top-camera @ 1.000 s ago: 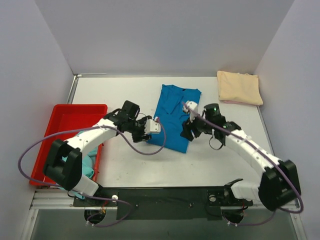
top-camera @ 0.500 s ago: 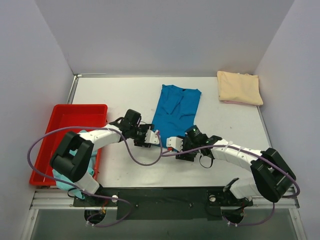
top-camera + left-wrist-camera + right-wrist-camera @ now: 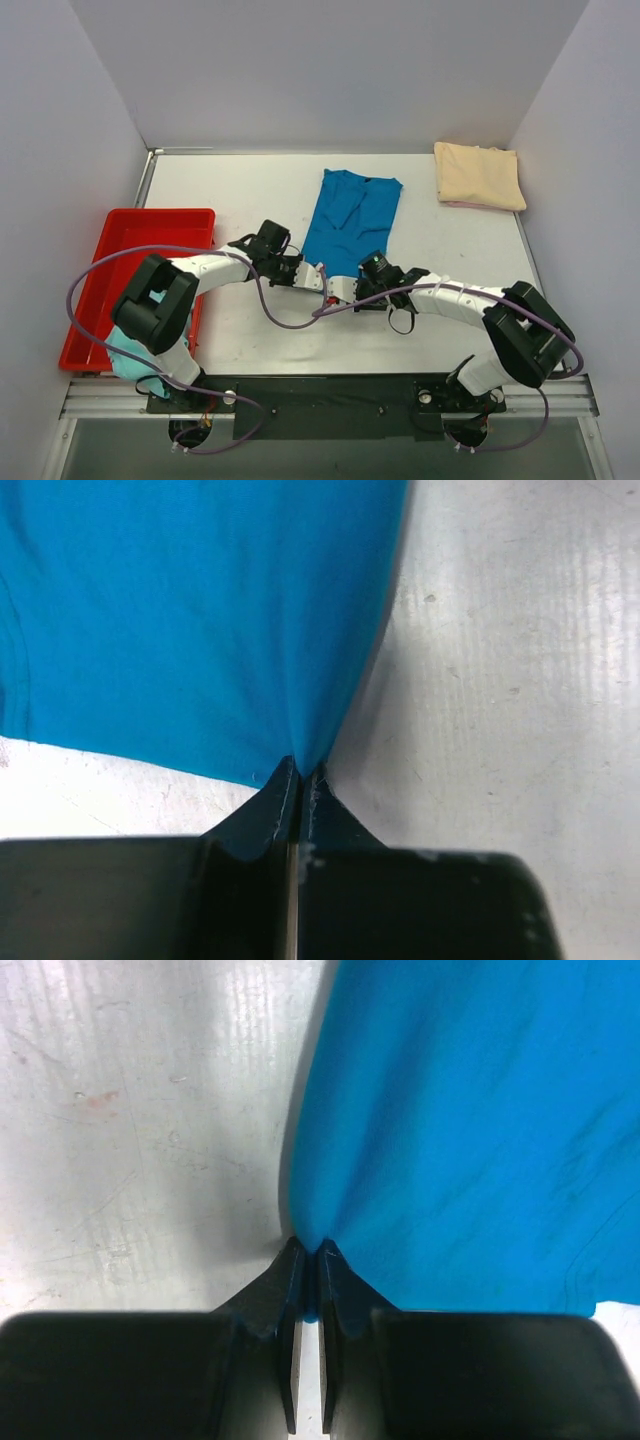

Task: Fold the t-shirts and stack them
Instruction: Grab one side of the 2/3 rectangular tshirt with both arms, then fold the long partially folded tshirt into a neat square, then put the neatly folded tshirt into the corner of the board with the right arm

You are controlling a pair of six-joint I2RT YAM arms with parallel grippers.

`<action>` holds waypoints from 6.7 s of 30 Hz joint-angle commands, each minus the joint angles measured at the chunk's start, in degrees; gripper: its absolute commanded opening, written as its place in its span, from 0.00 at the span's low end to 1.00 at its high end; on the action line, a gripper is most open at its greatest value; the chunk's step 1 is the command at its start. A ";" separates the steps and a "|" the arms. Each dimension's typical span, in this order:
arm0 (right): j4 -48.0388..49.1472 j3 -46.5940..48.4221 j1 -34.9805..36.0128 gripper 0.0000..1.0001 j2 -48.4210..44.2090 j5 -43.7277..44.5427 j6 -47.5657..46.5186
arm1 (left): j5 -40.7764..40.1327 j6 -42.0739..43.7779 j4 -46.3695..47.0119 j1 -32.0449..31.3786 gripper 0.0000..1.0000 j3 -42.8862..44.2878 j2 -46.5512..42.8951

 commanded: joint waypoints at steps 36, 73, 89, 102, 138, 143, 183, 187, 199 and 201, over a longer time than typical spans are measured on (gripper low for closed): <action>-16.95 18.51 -20.61 0.00 -5.14 -35.63 26.65 | 8.20 -17.90 -44.43 9.33 0.00 35.89 -5.31; -22.05 63.44 -33.71 0.32 40.14 -10.76 48.72 | -13.05 -45.32 -17.53 8.97 0.42 68.97 38.76; -7.27 45.86 -35.74 0.47 32.13 -24.64 64.53 | 5.39 -45.85 -27.46 11.70 0.52 74.15 40.67; -7.36 46.74 -34.60 0.42 36.09 -27.10 66.03 | 5.48 -46.38 -29.66 11.70 0.52 80.31 46.40; -10.35 58.17 -30.29 0.00 36.18 -33.70 57.77 | 8.47 -42.96 -29.73 14.43 0.47 70.62 37.86; -10.53 58.43 -30.38 0.00 38.20 -33.44 57.60 | 6.18 -46.81 -31.86 15.66 0.48 77.49 42.97; -13.26 57.29 -30.37 0.00 35.22 -31.41 54.87 | 7.51 -46.65 -37.75 13.46 0.27 76.62 41.04; -13.34 57.29 -30.29 0.00 35.22 -31.41 54.78 | 4.78 -48.58 -35.82 13.99 0.38 77.75 41.48; -13.70 57.20 -30.29 0.00 35.30 -31.24 54.34 | 1.44 -49.37 -37.22 13.99 0.36 80.57 45.35; -13.70 57.20 -30.29 0.00 35.39 -31.24 54.34 | 1.44 -49.29 -37.04 13.99 0.34 80.66 45.17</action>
